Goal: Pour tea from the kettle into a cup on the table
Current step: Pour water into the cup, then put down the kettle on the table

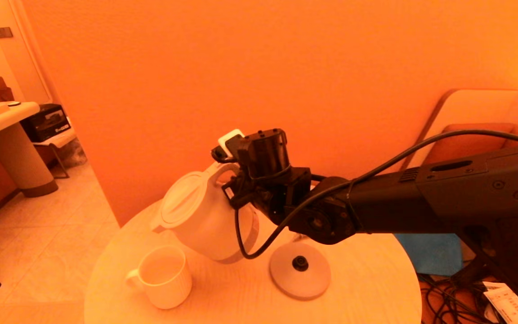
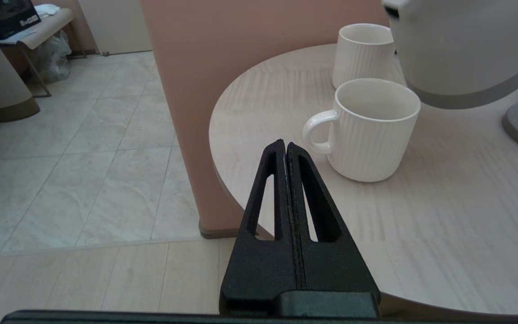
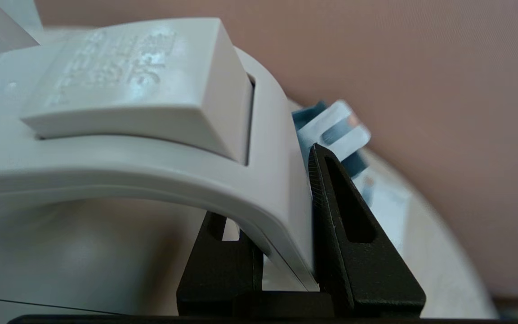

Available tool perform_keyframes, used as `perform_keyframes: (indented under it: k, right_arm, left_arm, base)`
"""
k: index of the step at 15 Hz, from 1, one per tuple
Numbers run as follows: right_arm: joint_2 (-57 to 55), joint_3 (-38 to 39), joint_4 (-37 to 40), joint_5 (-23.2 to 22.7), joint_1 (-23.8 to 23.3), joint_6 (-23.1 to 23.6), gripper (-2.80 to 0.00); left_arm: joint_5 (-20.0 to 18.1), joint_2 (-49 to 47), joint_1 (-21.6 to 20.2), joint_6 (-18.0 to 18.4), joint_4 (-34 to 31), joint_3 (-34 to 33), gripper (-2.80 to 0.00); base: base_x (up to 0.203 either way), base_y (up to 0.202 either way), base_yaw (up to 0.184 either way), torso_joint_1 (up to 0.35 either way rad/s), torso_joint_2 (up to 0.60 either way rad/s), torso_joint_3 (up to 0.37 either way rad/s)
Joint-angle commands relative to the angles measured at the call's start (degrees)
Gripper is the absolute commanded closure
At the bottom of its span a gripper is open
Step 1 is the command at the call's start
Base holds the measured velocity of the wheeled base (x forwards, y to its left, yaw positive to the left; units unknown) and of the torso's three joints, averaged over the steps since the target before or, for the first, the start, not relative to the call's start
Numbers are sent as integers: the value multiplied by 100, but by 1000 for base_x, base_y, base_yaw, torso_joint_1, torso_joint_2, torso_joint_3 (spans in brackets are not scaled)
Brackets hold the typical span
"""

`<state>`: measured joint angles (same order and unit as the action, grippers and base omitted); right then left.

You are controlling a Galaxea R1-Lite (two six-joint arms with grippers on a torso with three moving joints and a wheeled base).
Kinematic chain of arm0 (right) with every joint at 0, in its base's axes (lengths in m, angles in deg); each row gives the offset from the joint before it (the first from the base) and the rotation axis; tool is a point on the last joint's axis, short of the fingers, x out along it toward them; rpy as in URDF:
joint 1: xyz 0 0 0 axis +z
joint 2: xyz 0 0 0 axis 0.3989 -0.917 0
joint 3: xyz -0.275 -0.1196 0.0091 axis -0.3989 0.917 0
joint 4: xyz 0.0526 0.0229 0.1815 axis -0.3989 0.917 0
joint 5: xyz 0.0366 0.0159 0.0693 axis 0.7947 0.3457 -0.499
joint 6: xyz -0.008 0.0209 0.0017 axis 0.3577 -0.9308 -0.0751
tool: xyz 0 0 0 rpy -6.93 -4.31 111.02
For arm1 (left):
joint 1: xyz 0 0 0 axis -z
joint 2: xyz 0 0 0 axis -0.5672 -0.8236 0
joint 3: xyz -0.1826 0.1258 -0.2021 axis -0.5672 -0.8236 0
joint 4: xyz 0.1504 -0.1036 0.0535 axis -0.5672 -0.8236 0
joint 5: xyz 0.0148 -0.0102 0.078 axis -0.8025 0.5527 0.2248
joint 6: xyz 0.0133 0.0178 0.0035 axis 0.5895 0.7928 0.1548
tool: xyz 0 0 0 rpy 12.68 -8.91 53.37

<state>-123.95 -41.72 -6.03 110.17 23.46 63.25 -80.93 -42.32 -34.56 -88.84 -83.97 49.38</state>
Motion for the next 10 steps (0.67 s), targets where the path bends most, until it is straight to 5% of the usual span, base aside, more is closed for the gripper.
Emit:
perform_keyframes:
  k: [1, 5, 10]
  right_arm:
    - [123, 171, -13, 17, -64, -464, 0]
    - [565, 1025, -331, 34, -527, -1243, 0]
    - [1232, 2543, -1454, 4, -1136, -1482, 0]
  left_arm:
    - [-1, -2, 0, 2, 1, 0, 0]
    - [-1, -2, 0, 2, 1, 0, 0]
    - [-1, -2, 0, 2, 1, 0, 0]
  base:
    - [0, 0, 0, 0, 0, 0]
    - [0, 0, 0, 0, 0, 0]
    - [0, 0, 0, 0, 0, 0]
